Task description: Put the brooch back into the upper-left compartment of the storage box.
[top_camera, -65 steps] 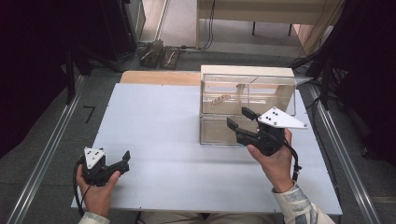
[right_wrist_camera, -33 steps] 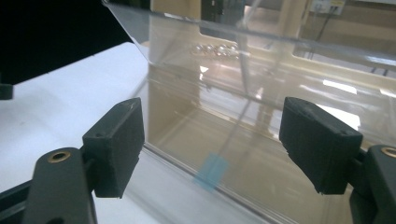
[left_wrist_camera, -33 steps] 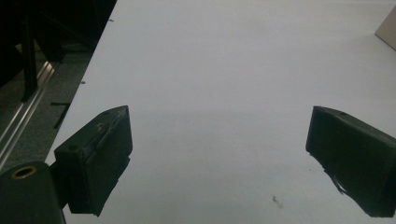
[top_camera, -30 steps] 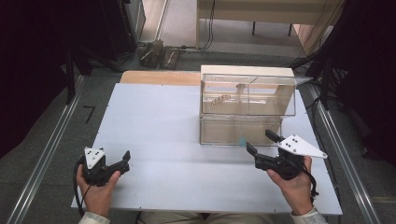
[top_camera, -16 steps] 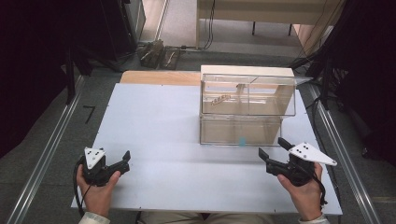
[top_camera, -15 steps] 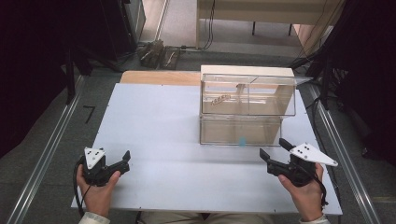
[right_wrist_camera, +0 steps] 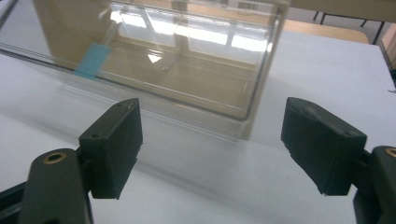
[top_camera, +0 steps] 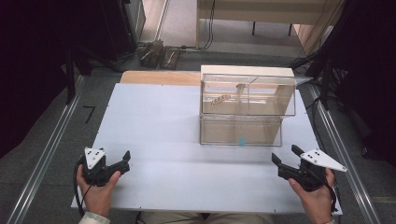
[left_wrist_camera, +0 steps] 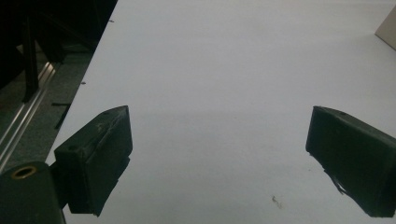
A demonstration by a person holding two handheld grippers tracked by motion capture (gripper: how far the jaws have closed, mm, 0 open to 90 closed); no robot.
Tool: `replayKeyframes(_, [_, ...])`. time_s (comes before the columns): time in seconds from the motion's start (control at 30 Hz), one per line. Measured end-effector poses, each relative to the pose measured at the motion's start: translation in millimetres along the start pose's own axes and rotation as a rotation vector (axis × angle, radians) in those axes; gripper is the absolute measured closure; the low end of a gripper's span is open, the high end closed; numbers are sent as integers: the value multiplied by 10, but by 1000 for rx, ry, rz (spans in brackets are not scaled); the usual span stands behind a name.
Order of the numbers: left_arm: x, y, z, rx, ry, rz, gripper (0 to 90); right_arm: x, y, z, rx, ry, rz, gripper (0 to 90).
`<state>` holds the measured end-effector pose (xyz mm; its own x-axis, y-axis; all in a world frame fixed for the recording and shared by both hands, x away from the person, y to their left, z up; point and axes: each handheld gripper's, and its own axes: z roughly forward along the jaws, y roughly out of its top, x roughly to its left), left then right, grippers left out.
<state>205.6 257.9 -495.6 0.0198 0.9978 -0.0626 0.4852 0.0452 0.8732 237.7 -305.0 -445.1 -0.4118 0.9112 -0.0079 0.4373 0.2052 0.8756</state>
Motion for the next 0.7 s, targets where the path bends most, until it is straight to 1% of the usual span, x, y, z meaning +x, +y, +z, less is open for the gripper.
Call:
replayKeyframes(0.07, [-1, 0, 1, 0, -1, 0, 64, -47, -31, -5, 8, -20, -3, 193])
replayKeyframes(0.23, [-4, 0, 1, -2, -1, 0, 64, -193, -105, -27, 24, -59, 21, 193])
replayKeyframes(0.37, [-9, 0, 2, -3, 1, 0, 64, -260, -169, -34, 45, -80, 28, 193])
replayKeyframes(0.57, [-8, 1, 2, -3, 0, -1, 64, -368, -228, -66, 52, -114, 49, 193])
replayKeyframes(0.7, [-7, 2, -3, -4, 1, 0, 64, -469, -301, -30, 86, -144, 74, 169])
